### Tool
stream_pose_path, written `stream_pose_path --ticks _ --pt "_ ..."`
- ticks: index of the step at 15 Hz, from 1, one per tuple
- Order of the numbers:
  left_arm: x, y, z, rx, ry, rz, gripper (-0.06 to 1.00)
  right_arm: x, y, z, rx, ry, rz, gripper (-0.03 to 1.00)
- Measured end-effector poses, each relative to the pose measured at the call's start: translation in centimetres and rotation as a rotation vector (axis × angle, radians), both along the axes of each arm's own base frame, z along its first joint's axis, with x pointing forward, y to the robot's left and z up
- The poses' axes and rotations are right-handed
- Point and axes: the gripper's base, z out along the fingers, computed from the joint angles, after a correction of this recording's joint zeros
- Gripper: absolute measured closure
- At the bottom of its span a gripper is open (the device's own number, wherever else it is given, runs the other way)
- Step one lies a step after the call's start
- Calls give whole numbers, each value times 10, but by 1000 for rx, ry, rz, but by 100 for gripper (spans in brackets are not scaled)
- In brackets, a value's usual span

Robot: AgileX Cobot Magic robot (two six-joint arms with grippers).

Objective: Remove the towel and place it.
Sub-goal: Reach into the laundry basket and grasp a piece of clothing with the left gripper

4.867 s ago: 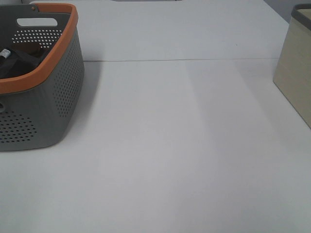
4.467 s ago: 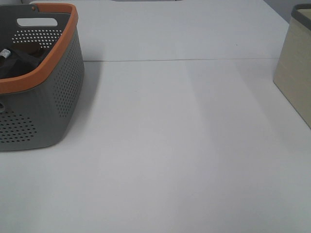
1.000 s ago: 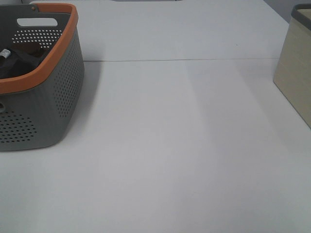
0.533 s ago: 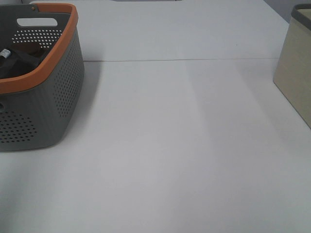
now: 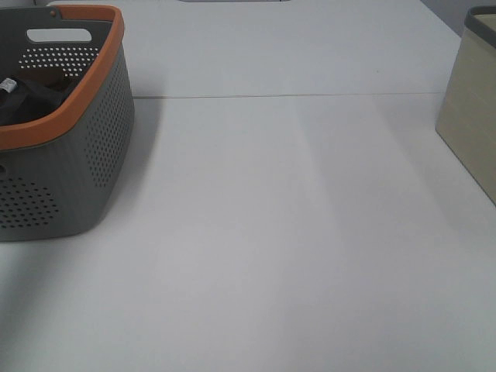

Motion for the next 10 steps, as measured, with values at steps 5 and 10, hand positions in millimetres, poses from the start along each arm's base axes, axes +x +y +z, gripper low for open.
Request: stream_pose_path --ticks 5,10 --pt "104 4 -71 68 70 -120 -4 0 0 0 0 0 0 37" --pt "159 6 -137 91 79 -161 -4 0 0 0 0 0 0 37"
